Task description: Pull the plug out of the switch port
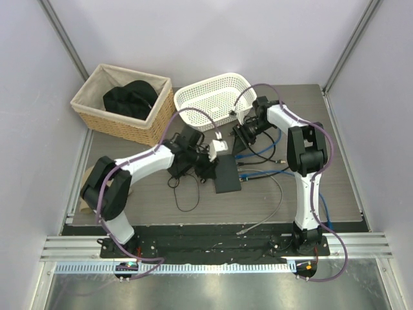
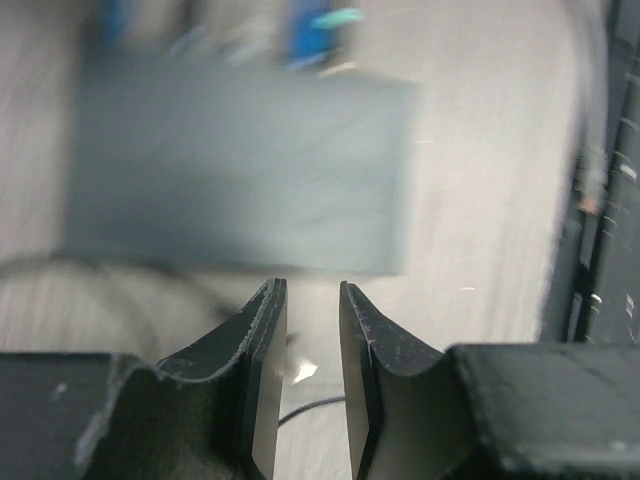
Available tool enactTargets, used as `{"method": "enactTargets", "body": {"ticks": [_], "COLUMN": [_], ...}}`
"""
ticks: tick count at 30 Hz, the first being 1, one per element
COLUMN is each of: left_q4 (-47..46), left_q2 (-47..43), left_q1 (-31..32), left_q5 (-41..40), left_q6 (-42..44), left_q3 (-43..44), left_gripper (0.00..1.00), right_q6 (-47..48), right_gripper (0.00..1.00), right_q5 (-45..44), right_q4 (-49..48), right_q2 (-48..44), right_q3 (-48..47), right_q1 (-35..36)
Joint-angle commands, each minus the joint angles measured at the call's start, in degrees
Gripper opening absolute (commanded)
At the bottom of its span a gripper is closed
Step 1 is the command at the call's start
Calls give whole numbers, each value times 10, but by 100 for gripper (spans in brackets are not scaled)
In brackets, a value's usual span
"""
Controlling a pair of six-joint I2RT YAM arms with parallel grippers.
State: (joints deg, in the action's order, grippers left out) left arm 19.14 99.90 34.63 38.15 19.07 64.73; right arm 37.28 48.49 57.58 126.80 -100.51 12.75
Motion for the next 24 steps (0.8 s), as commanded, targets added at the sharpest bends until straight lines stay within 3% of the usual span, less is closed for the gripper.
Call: {"method": "enactTargets", "body": {"ticks": [1,7,12,16,20,24], "left_q4": [-16,-31,-31,-31,-129,-127], "left_q2": [-49,-21,13,16,-3,-12], "left_q1": [85,134,146,146,147,143], "left_q5": [30,35,-21,-90,-182,-278], "left_q6": [133,157,193,228,232,248], "left_q3": [-15,-16,-11,-28,-79,-96], "left_gripper": [33,35,35,34,35,35], "right_q6": [-89,-97,-94,-120,-139,-154], "right_gripper": [54,54,54,54,54,54], "right_q5": [56,66,43,34,20,-5], "right_q4": [-62,-70,-71,-77,-95,-93], "right_q2": [4,37,57,64,51,42], "right_q3": [-26,-49,-56,-58,-30,-8], "right_q1": [-4,-4,-4,-4,-4,-6]}}
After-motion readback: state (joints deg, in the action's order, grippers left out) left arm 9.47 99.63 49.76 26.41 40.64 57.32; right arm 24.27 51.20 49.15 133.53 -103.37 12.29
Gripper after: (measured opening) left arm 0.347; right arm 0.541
